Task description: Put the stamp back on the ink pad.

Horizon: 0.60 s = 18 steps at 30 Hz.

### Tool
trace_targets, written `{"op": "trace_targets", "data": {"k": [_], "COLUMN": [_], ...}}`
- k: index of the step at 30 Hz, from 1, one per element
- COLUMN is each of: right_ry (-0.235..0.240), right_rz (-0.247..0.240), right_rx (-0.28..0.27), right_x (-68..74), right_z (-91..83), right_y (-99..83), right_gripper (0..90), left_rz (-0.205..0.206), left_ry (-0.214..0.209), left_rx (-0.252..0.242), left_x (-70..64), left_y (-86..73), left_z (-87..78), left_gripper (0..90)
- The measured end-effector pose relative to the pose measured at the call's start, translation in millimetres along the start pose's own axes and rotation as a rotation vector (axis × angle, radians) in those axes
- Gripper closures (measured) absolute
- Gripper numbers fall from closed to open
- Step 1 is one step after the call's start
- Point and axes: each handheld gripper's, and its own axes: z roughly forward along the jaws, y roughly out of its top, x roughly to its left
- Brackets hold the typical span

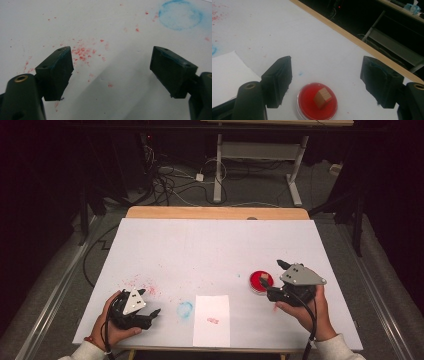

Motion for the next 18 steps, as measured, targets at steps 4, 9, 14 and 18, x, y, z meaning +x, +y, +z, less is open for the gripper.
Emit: {"op": "trace_targets", "data": {"k": [4, 9, 14, 18], "right_ry": [-0.012, -0.014, -0.022, -0.018], "right_rz": [-0.003, -0.005, -0.007, -0.008], "right_rx": [-0.008, -0.016, -0.017, -0.024], "right_x": [-0.3, -0.8, -1.2, -2.2], "right_z": [-5.7, -11.4, -16.2, -19.6], "right_y": [-2.1, -5.9, -10.0, -14.4], "right_gripper": [25.4, 24.6, 23.8, 22.4], "left_rz": [-0.01, -0.008, -0.008, 0.008], "left_ry": [-0.005, -0.004, -0.006, -0.011], "left_rx": [0.003, 0.003, 0.0, -0.014], "left_x": [-1.2, -1.7, -2.1, -1.8], "left_y": [0.3, 0.6, 0.9, 1.2], "left_z": [-0.1, 0.0, -0.2, -1.1], "left_gripper": [18.0, 18.0, 18.0, 18.0]}}
